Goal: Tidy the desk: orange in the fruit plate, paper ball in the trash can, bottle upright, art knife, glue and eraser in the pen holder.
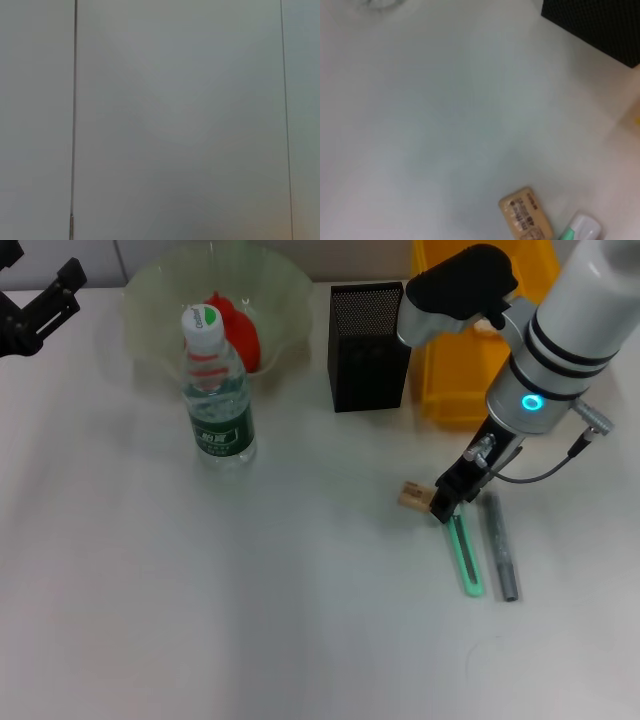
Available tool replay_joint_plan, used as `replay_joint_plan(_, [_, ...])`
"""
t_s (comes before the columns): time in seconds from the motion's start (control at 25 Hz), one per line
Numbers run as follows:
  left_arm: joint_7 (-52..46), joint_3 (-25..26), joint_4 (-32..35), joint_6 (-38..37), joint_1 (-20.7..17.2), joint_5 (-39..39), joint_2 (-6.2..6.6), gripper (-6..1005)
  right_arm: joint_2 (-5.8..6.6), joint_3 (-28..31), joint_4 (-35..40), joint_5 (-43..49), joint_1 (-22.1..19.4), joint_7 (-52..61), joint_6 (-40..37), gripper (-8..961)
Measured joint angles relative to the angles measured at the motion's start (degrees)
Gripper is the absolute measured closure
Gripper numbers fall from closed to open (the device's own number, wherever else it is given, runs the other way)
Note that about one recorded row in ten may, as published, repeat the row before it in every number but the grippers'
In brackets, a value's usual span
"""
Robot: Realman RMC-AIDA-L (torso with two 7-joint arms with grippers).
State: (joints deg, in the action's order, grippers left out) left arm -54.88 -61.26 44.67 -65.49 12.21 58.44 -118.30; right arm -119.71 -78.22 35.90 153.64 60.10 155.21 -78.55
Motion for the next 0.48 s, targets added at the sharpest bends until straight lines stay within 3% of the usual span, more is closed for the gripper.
replay_joint_plan(0.48, [0.6,0.1,0.0,-0.2,0.0,-0.4,-0.06,215,0.0,0.0,-0.3,-0.1,0.1,0.0,0.6,520])
